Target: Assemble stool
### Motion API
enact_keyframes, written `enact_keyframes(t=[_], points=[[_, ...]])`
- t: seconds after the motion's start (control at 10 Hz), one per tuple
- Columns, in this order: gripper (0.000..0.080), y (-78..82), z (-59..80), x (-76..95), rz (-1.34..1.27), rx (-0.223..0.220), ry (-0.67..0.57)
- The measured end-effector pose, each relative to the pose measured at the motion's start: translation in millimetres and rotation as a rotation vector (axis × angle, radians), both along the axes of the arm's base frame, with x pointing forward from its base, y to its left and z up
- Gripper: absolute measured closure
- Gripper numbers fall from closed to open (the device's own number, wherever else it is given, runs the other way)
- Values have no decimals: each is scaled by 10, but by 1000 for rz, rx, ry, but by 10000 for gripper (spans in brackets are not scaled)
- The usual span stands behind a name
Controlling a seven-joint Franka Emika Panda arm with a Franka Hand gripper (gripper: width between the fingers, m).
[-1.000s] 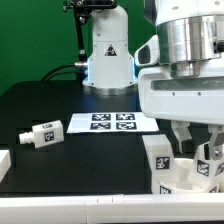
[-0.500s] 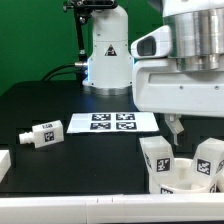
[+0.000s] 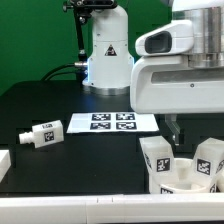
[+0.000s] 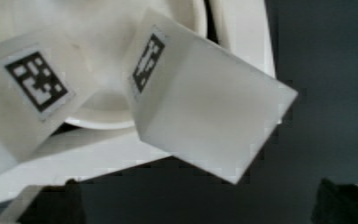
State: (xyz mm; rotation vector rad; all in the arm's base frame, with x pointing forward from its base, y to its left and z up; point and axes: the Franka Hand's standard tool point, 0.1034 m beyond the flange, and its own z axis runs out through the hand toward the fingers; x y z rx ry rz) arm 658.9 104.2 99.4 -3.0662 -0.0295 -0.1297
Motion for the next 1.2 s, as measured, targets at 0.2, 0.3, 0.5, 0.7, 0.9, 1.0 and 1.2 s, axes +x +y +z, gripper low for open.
enact_keyframes(t=[0.2,0.3,0.5,0.7,0.9,1.0,1.2], points=[[151,203,-32,-101,302,-40,22],[151,176,-19,-96,351,-46,-6],[151,122,-38,-87,448,-66,-8],[151,79,-102,-94,631,-95,-27],[151,114,-269,-163,680,-109,-34],[151,107,-335,-179,645,-107,-28],[172,100,-344,-176,619,-107,-31]])
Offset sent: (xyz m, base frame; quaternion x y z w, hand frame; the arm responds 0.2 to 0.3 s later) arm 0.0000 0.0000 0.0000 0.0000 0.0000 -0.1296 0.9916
